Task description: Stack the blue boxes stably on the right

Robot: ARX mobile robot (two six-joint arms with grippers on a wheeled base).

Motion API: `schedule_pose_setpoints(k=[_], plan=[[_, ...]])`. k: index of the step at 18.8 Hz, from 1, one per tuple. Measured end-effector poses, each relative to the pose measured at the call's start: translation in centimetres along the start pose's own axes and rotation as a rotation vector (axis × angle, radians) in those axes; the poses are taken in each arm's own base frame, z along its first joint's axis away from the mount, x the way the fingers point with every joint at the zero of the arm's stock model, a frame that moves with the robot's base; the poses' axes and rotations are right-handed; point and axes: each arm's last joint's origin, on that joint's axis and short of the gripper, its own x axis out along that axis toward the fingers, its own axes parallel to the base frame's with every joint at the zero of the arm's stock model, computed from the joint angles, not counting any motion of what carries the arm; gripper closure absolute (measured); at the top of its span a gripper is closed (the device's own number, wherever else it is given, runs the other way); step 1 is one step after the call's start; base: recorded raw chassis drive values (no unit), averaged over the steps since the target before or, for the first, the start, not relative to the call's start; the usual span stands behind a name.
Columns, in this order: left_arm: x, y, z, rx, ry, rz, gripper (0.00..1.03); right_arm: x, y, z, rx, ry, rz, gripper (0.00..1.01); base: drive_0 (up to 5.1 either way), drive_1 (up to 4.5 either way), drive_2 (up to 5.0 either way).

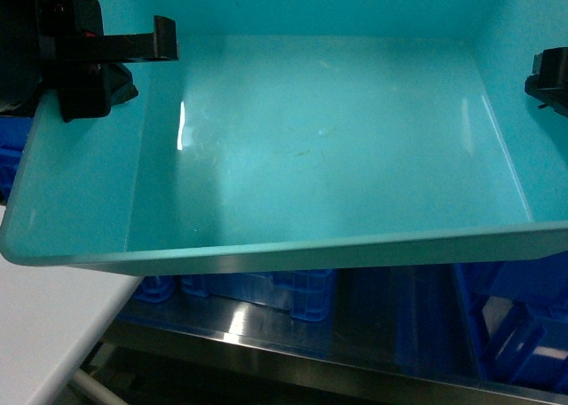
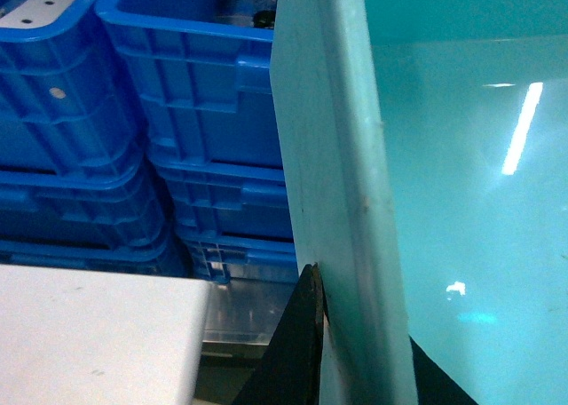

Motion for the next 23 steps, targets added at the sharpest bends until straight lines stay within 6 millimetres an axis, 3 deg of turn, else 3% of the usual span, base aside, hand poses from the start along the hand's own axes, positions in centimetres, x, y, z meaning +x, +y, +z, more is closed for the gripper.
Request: schedule_pose_setpoints(k=[7,23], plan=[[-0.01,-0.06,0.0,0.0,-0.001,-0.002,0.98,-0.02,-0.15,0.02,0.002,0.0,-0.004,0.94,-0.4,-0.44,-0.4],[-0.08,0.01,0.04,0.003,-0.002,0.002,0.98,-0.01,0.01,-0.05,0.001,0.003,0.0,0.94,4.5,-3.87,-0.8]])
